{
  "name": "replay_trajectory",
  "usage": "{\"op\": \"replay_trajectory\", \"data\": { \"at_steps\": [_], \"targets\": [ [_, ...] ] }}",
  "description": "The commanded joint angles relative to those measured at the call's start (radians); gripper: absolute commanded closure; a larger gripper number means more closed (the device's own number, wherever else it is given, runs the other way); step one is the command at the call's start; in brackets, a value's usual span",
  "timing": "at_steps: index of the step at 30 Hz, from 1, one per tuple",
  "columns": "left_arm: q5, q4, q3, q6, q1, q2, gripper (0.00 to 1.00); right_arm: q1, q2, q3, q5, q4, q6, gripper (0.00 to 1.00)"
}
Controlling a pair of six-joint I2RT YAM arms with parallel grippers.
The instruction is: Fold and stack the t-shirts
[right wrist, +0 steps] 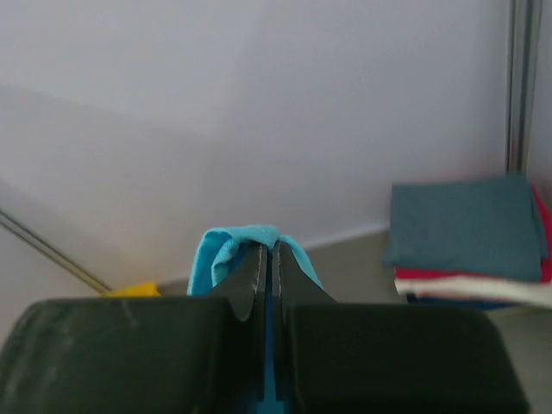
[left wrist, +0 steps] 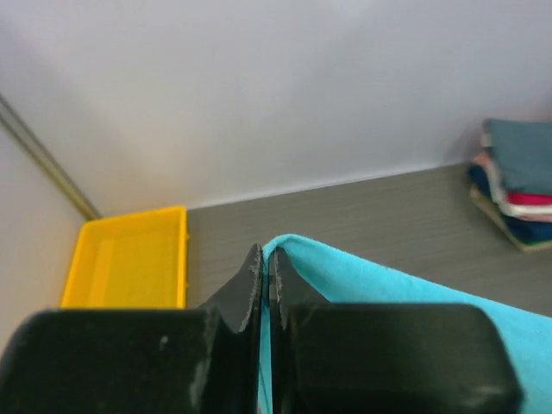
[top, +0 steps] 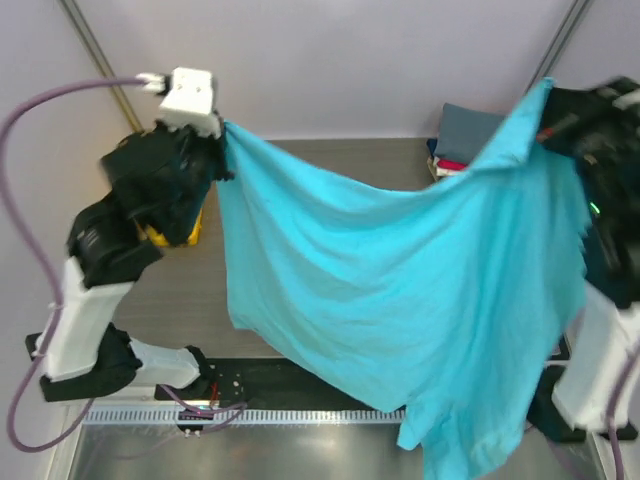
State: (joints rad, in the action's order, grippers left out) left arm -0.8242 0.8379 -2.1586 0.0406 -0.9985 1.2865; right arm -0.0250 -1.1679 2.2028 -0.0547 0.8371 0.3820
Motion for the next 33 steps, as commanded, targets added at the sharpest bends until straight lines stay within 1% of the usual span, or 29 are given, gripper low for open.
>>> {"op": "replay_trajectory", "data": {
  "at_steps": [1, 2, 3, 4, 5, 6, 7, 8, 9, 10, 11, 12, 14, 18, 19, 23, 24, 25, 26, 27, 28, 29, 31, 32, 33],
  "targets": [
    [0.265, 0.053, 0.111, -0.145, 0.394, 0.103, 1.00, -0.006, -0.227, -0.275, -0.018, 0.042, 0.044, 0.99],
    [0.325, 0.047, 0.158, -0.166, 0.458, 0.132, 1.00, -0.009, -0.252, -0.337, -0.031, -0.020, 0.049, 0.99],
    [0.436, 0.030, 0.210, -0.182, 0.521, 0.172, 1.00, -0.015, -0.280, -0.391, -0.039, -0.053, 0.049, 0.99],
    [0.482, 0.005, 0.318, -0.206, 0.579, 0.209, 1.00, -0.018, -0.318, -0.443, -0.043, -0.090, 0.049, 0.99],
    [0.532, -0.041, 0.363, -0.218, 0.674, 0.299, 1.00, -0.026, -0.388, -0.516, -0.037, -0.149, 0.049, 0.99],
    [0.586, -0.049, 0.390, -0.238, 0.716, 0.351, 1.00, -0.032, -0.442, -0.526, -0.019, -0.159, 0.043, 0.99],
    [0.617, -0.045, 0.399, -0.272, 0.782, 0.405, 1.00, -0.036, -0.488, -0.523, -0.005, -0.161, 0.029, 0.77],
    [0.643, -0.027, 0.393, -0.286, 0.808, 0.512, 1.00, -0.041, -0.563, -0.506, -0.001, -0.156, 0.017, 0.57],
    [0.672, -0.017, 0.379, -0.298, 0.828, 0.554, 0.92, -0.053, -0.587, -0.494, -0.016, -0.153, 0.008, 0.42],
    [0.680, -0.005, 0.352, -0.309, 0.849, 0.592, 0.83, -0.058, -0.598, -0.482, -0.031, -0.151, 0.002, 0.22],
    [0.680, -0.005, 0.338, -0.311, 0.853, 0.631, 0.72, -0.058, -0.601, -0.477, -0.045, -0.154, -0.003, 0.14],
    [0.675, -0.003, 0.318, -0.314, 0.854, 0.640, 0.46, -0.058, -0.598, -0.473, -0.051, -0.156, -0.005, 0.05],
    [0.688, -0.010, 0.309, -0.338, 0.851, 0.634, 0.32, -0.056, -0.581, -0.456, -0.056, -0.158, -0.015, 0.02],
    [0.669, 0.006, 0.296, -0.378, 0.847, 0.585, 0.28, -0.061, -0.530, -0.462, -0.013, -0.161, -0.011, 0.01],
    [0.646, 0.019, 0.299, -0.380, 0.836, 0.567, 0.28, -0.062, -0.515, -0.475, -0.008, -0.159, -0.009, 0.01],
    [0.612, 0.040, 0.373, -0.403, 0.805, 0.469, 0.29, -0.087, -0.422, -0.613, 0.003, -0.168, 0.001, 0.01],
    [0.614, 0.035, 0.437, -0.428, 0.799, 0.439, 0.29, -0.090, -0.402, -0.649, 0.003, -0.170, 0.006, 0.01],
    [0.620, 0.021, 0.477, -0.445, 0.788, 0.392, 0.29, -0.093, -0.362, -0.723, 0.007, -0.179, 0.012, 0.01],
    [0.652, 0.006, 0.521, -0.459, 0.782, 0.364, 0.29, -0.093, -0.346, -0.762, 0.010, -0.185, 0.017, 0.01],
    [0.666, -0.014, 0.611, -0.493, 0.773, 0.344, 0.29, -0.092, -0.329, -0.802, 0.012, -0.193, 0.027, 0.01],
    [0.683, -0.061, 0.658, -0.505, 0.767, 0.305, 0.29, -0.093, -0.310, -0.878, 0.022, -0.213, 0.032, 0.01],
    [0.704, -0.083, 0.740, -0.521, 0.761, 0.294, 0.29, -0.093, -0.303, -0.914, 0.026, -0.223, 0.037, 0.01],
    [0.720, -0.152, 0.810, -0.563, 0.742, 0.281, 0.30, -0.092, -0.305, -0.995, 0.041, -0.246, 0.043, 0.01],
    [0.729, -0.167, 0.854, -0.579, 0.738, 0.290, 0.30, -0.095, -0.323, -1.012, 0.077, -0.265, 0.044, 0.01],
    [0.755, -0.183, 0.868, -0.590, 0.727, 0.304, 0.31, -0.098, -0.335, -1.022, 0.079, -0.270, 0.044, 0.01]
  ]
}}
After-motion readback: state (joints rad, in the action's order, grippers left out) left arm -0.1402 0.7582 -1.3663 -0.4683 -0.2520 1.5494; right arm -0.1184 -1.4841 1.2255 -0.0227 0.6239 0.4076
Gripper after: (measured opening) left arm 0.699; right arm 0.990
